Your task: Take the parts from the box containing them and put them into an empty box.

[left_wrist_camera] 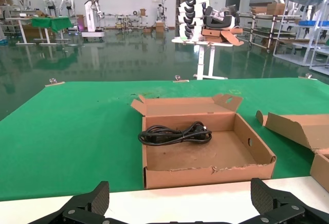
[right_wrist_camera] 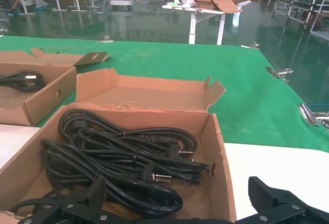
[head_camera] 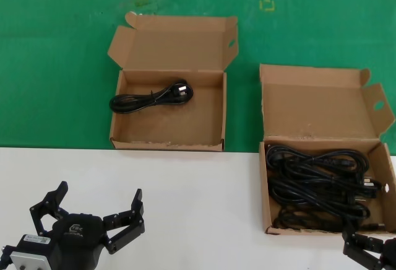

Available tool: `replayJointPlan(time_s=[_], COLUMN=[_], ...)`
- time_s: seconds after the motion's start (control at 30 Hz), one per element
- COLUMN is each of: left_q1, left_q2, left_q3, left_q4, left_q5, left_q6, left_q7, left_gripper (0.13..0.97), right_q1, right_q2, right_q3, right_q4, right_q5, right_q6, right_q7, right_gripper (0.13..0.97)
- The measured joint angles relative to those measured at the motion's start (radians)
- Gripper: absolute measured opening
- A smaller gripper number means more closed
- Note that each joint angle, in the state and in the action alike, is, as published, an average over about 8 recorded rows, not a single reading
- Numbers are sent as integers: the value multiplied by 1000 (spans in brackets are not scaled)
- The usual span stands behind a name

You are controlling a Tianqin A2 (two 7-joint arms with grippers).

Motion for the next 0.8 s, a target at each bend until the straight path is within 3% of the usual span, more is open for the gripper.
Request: replayJointPlan(time_s=[0.8], left_q1=[0], left_q2=[0], left_q3=[0], left_q4=[0], left_q5=[0], left_q6=[0], left_q7=[0], left_gripper=[966], right_q1=[0], right_q2=[0], right_q3=[0], right_q4=[0], right_q5=[0], right_q6=[0], right_q7=[0], right_gripper=[966])
